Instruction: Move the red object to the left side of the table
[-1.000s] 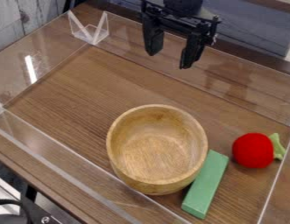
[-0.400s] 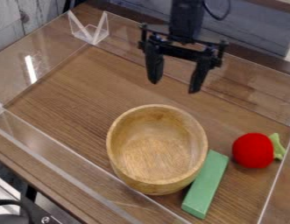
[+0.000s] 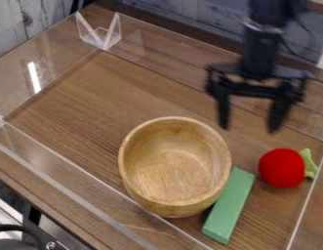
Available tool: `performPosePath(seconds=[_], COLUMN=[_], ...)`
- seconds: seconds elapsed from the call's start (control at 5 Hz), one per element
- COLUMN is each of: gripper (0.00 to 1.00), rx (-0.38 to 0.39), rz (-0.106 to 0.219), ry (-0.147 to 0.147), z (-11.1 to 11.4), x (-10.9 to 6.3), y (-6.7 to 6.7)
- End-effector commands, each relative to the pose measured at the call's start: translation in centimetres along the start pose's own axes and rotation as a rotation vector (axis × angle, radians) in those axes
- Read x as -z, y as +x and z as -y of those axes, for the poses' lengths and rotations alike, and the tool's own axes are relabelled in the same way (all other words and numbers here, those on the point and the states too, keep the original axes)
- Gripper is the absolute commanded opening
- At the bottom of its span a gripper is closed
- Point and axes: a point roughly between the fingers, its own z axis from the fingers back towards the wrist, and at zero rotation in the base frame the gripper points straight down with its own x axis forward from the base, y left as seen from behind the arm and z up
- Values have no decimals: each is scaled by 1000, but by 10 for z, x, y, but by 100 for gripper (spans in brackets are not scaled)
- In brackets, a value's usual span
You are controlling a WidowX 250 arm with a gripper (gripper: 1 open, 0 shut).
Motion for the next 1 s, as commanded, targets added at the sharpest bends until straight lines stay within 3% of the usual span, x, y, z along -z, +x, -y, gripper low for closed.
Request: performPosePath(seconds=[0.0, 0.2, 0.6, 0.8], gripper=[100, 100, 100, 100], rx=[-89, -180, -283, -385], rz=[37, 35, 31, 36], ry=[-75, -86, -65, -84], z=[29, 30, 9, 5], x=[-18, -22, 4, 16], y=[-8, -10, 8, 20])
